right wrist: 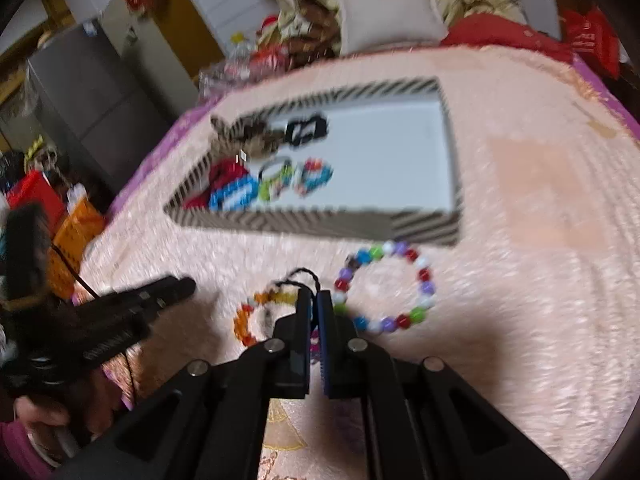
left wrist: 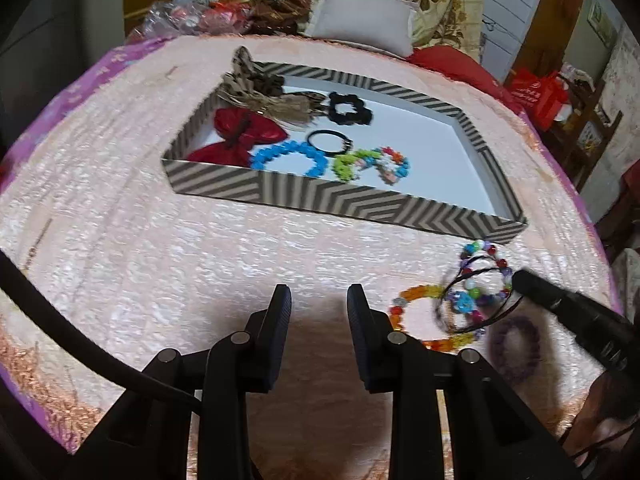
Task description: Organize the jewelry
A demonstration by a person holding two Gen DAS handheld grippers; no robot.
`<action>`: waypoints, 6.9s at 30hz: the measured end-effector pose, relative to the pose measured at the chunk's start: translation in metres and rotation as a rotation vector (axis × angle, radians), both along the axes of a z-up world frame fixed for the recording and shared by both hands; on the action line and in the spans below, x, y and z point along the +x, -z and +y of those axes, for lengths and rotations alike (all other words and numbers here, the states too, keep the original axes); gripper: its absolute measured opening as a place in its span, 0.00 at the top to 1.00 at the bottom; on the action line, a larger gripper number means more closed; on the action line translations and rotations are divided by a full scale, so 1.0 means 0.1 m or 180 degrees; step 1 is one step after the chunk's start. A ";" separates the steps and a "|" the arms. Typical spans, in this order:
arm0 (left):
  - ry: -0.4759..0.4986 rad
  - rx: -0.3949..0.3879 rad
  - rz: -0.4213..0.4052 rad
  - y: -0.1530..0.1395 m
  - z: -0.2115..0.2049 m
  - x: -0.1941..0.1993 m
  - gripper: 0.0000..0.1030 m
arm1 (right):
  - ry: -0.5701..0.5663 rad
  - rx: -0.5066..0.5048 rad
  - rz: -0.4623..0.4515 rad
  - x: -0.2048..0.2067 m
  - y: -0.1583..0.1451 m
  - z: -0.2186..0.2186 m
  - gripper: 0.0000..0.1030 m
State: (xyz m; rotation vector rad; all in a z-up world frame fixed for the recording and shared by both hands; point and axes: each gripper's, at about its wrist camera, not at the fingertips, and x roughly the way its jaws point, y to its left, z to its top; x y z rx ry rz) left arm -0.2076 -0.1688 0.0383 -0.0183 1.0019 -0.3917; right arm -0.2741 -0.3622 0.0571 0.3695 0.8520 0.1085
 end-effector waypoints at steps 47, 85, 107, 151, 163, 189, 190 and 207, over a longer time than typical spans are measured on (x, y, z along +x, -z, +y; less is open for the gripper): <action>0.0710 0.0019 -0.0459 -1.12 -0.78 0.73 0.94 | 0.0154 -0.0080 -0.0276 0.71 -0.57 -0.54 0.97; -0.0055 0.0276 -0.0005 -0.13 -0.71 1.73 0.79 | 0.0430 -0.0067 0.0305 1.97 -0.11 -0.80 0.68; 0.0132 0.0218 -0.0469 -0.62 -0.56 0.48 0.79 | 0.0415 -0.0523 -0.0106 0.35 -0.51 -0.24 0.48; 0.0275 0.0250 -0.0227 -0.11 -0.46 -0.11 0.79 | 0.0272 -0.0898 0.0419 -0.45 0.24 -0.17 0.45; 0.0291 0.0216 -0.0118 -0.02 -0.51 -0.06 0.79 | 0.0260 -0.1022 0.0426 -0.40 0.31 -0.17 0.46; 0.0742 -0.0135 0.0297 0.18 -1.26 0.01 0.75 | 0.0379 -0.0888 0.0295 -0.53 0.31 -0.55 0.88; 0.0750 -0.0127 0.0272 0.18 -1.27 0.01 0.82 | 0.0372 -0.0909 0.0291 -0.52 0.31 -0.55 0.88; 0.0863 -0.0332 0.0200 -0.07 -0.86 -0.08 0.94 | 0.0193 -0.1019 0.0038 -0.49 -0.06 -0.39 0.91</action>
